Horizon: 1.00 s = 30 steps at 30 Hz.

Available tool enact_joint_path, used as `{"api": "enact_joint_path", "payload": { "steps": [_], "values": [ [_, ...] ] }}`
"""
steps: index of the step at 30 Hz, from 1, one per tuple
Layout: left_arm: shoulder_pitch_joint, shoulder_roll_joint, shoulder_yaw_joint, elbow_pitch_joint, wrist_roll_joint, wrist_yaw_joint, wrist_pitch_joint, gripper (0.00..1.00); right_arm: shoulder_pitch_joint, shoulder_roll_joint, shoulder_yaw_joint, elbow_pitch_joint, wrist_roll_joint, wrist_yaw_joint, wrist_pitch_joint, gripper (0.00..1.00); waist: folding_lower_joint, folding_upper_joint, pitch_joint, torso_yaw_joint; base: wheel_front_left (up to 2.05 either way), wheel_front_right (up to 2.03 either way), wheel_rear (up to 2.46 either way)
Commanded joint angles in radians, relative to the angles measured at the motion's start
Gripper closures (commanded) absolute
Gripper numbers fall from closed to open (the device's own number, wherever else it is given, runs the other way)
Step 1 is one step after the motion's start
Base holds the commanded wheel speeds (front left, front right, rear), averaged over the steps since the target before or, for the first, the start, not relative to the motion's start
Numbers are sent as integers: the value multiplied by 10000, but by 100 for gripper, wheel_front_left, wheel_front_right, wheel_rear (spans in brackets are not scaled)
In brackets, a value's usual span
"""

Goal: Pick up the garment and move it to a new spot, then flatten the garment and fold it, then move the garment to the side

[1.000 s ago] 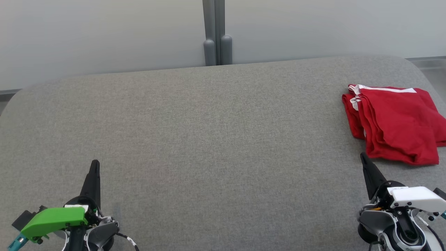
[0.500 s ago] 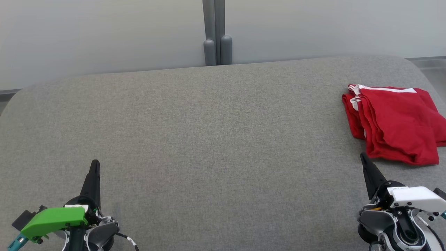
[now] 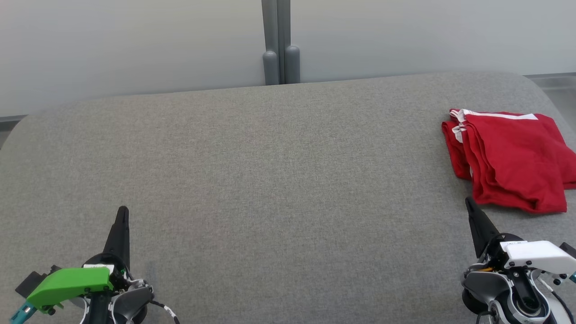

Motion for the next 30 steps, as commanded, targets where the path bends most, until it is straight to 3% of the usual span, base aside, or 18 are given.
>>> {"api": "enact_joint_path", "payload": {
  "steps": [1, 30],
  "values": [
    [-113, 70, 39, -27, -17, -43, 1, 100, -68, -45, -21, -45, 50, 4, 31, 100, 0, 0, 0, 0, 0, 0, 0],
    [-113, 70, 39, -28, -18, -43, 0, 100, -69, -45, -20, -45, 50, 4, 30, 100, 0, 0, 0, 0, 0, 0, 0]
  ]
}}
